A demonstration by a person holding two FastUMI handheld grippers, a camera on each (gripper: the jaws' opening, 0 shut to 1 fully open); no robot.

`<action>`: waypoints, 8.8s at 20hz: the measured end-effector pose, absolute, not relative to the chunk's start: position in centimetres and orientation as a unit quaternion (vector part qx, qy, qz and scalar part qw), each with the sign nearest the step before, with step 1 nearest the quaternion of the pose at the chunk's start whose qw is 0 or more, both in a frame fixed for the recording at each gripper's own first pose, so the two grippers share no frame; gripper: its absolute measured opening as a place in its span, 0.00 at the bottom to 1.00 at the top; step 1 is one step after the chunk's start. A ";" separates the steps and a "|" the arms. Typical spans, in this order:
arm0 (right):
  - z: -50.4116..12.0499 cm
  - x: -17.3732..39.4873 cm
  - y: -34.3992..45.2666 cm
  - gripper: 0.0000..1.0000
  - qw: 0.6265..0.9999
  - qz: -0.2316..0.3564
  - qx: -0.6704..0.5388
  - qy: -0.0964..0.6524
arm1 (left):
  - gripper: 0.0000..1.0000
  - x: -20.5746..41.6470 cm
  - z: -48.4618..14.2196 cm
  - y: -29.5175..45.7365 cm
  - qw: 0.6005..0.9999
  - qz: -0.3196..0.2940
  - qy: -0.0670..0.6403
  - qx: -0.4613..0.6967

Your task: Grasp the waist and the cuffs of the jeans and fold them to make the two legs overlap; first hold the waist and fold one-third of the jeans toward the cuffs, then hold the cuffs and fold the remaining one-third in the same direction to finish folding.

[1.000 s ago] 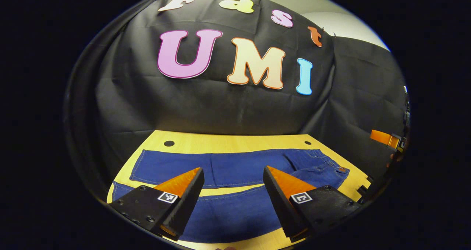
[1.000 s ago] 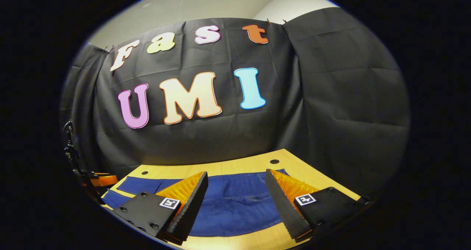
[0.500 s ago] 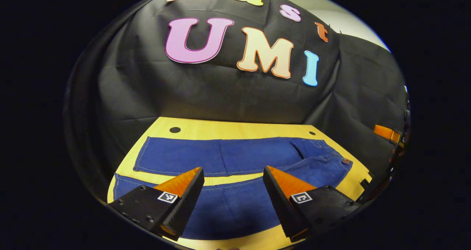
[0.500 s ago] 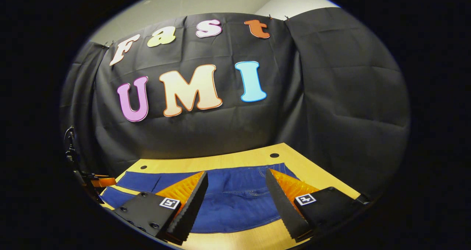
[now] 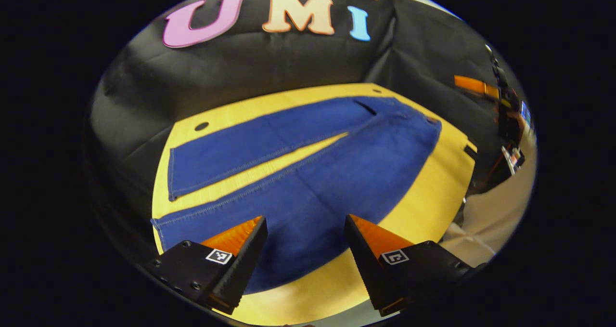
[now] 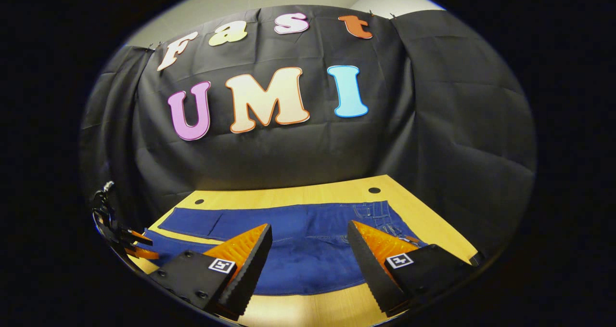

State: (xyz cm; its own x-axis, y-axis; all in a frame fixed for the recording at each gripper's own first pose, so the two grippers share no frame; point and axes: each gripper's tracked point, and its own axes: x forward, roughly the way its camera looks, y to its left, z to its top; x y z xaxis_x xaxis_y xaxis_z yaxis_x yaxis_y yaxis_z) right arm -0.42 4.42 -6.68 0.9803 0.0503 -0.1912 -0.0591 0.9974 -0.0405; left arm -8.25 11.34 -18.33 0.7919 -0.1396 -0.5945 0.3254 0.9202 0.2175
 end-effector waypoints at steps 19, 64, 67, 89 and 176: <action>-8.0 -1.7 2.4 0.98 0.993 -0.006 -0.041 0.114 | 0.89 -11.9 -24.2 17.6 0.823 -0.184 0.460 0.279; -30.0 2.4 -6.7 0.98 0.753 0.308 -0.315 0.488 | 0.00 -11.1 -25.1 16.3 0.791 -0.096 0.536 0.278; -29.7 2.5 -6.4 0.99 0.753 0.316 -0.316 0.483 | 0.00 -11.0 -25.2 16.2 0.789 -0.094 0.537 0.284; -29.4 2.1 -5.5 0.03 0.834 0.202 -0.242 0.452 | 0.00 -10.9 -25.0 16.8 0.867 -0.003 0.453 0.206; -19.7 23.7 -16.4 0.04 0.947 0.035 0.144 0.286 | 0.95 10.4 0.8 13.4 0.970 0.227 0.075 0.045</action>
State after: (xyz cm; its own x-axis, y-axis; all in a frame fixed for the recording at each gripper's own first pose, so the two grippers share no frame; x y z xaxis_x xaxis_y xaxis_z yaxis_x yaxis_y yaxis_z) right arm 23.72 -16.37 -19.68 0.8340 0.1482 -0.5315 0.0163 0.9562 0.2924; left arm 10.45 13.41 0.83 0.8855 0.4477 -0.1242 -0.4341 0.8925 0.1221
